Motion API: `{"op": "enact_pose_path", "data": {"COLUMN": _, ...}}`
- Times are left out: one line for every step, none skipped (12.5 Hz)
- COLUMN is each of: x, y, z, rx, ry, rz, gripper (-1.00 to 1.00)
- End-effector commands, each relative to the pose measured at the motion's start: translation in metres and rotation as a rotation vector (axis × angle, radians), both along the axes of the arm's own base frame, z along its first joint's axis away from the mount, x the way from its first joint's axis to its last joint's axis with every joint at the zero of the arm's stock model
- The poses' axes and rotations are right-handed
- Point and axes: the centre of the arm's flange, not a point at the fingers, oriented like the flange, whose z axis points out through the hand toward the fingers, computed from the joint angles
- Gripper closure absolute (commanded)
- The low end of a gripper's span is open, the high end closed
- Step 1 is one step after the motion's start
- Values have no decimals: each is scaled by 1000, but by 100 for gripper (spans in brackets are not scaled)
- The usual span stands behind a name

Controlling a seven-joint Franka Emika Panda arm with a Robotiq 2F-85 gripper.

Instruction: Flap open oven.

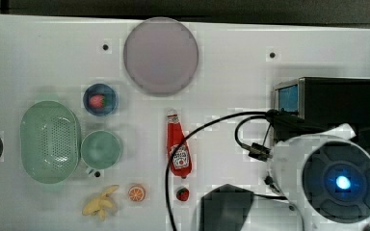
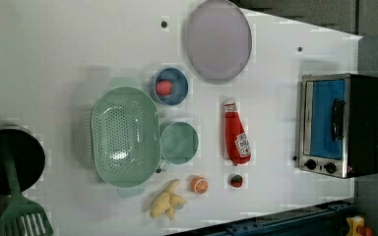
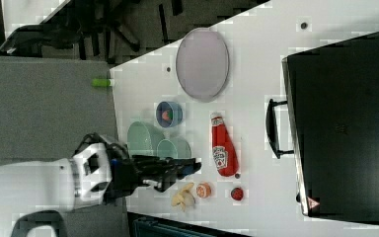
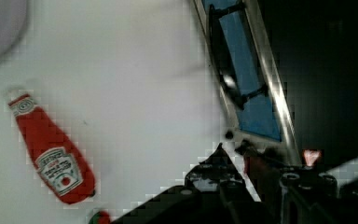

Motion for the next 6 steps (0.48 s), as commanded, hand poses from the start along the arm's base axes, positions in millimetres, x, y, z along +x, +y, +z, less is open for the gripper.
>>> {"op": "enact_pose_path", "data": {"x": -4, "y": -34, "z": -23, "rx": 8, "ry": -25, "rz": 221, "gripper": 65}}
{"op": "enact_pose_path", "data": {"x": -3, "y": -46, "z": -34, "rx": 6, "ry": -42, "rz": 223, "gripper": 65}}
{"op": "enact_pose_path", "data": {"x": -1, "y": -57, "z": -47, "rx": 4, "ry": -46, "rz": 227, "gripper": 65}}
{"op": "enact_pose_path", "data": {"x": 1, "y": -66, "z": -60, "rx": 2, "ry": -40, "rz": 236, "gripper": 65}}
{"op": "enact_pose_path", "data": {"x": 6, "y": -73, "z": -73, "rx": -3, "ry": -32, "rz": 249, "gripper": 65}}
{"op": "enact_pose_path", "data": {"x": 11, "y": -78, "z": -85, "rx": -12, "ry": -33, "rz": 261, "gripper": 65}}
